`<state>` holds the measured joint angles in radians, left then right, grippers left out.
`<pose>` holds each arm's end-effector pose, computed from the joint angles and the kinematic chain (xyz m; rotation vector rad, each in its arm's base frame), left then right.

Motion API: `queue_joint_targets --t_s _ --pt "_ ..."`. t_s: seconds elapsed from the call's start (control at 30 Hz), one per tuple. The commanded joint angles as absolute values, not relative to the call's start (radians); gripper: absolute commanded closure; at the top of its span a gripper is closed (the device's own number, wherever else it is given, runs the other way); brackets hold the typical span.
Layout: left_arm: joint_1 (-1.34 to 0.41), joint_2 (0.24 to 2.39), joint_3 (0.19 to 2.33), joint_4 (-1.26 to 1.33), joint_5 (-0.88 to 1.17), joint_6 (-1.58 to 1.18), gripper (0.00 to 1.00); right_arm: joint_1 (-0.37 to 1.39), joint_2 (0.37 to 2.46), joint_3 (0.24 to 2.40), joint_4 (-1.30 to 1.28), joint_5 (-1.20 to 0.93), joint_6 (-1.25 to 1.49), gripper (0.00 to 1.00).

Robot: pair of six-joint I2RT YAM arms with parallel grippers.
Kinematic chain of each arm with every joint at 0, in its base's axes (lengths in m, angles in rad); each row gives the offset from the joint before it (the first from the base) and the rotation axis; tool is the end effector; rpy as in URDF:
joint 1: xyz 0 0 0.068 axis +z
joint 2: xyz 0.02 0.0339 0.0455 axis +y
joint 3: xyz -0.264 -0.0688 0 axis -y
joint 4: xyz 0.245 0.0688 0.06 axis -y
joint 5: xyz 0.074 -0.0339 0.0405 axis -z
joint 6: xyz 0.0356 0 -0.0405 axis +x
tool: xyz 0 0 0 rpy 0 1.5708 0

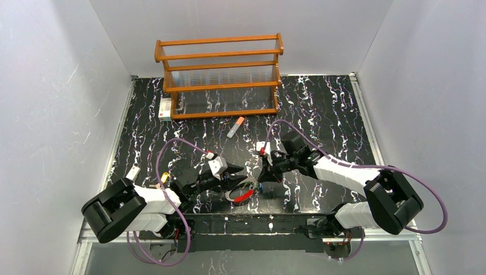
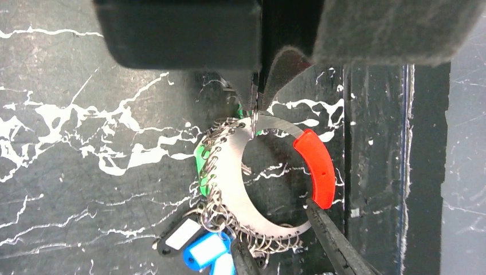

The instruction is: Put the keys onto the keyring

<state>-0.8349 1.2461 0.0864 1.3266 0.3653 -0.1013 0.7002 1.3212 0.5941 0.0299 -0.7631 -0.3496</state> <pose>0.1211 -0.1527 0.1809 0.8223 1.2500 -1.0208 0.1785 0.1826 0.1873 -1.4604 1.6988 1.0492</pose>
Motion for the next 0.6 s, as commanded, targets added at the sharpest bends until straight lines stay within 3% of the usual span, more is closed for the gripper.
queue_joint_targets --t_s 0.0,0.2,0.57 --pt "-0.837 1.218 0.124 1.231 0.373 -0.022 0.64 0.736 1.342 0.701 -0.161 -0.660 -0.414 0.99" --pt "-0.837 1.244 0.157 1.182 0.436 -0.005 0.64 0.767 1.424 0.807 -0.280 -0.597 -0.412 0.99" --pt "-0.842 1.361 0.201 1.180 0.501 -0.013 0.72 0.786 1.420 0.829 -0.269 -0.660 -0.428 0.99"
